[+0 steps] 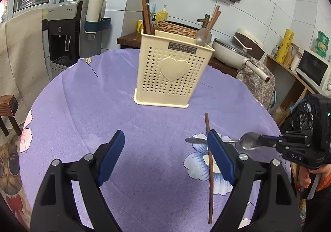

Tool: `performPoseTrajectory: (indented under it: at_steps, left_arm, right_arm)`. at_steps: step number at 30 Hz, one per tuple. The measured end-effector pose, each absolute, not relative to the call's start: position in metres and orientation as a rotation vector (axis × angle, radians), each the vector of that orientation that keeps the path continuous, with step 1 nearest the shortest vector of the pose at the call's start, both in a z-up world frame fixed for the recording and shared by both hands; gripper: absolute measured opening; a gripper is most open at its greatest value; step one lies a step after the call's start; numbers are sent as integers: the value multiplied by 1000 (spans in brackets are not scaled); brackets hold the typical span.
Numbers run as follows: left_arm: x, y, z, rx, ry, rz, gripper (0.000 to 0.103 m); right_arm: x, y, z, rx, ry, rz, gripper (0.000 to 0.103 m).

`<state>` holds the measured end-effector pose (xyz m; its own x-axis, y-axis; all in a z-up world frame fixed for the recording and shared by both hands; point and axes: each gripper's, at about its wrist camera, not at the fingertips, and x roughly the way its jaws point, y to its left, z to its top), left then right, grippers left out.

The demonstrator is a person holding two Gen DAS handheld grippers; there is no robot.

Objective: Organize utensils
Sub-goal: 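Grasp the brown chopstick with the left tool while the right tool grasps the metal spoon, then lift the brown chopstick and metal spoon and carry them toward the caddy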

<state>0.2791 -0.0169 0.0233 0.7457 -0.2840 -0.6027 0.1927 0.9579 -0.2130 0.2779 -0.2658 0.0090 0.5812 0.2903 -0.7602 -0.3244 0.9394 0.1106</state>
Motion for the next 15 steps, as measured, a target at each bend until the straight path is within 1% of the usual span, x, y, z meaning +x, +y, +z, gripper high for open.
performPoseTrajectory:
  at_steps: [4, 8, 14, 15]
  left_arm:
    - [280, -28, 22, -105, 694, -286, 81]
    - [285, -45, 13, -80, 748, -347, 81]
    - [307, -86, -11, 18, 865, -447, 81]
    - [312, -94, -15, 32, 883, -457, 78]
  right_arm:
    - [276, -289, 35, 88, 819, 342, 2]
    - [270, -289, 63, 0, 774, 328, 2]
    - [267, -297, 69, -34, 793, 268, 2]
    - [267, -300, 69, -36, 793, 251, 2]
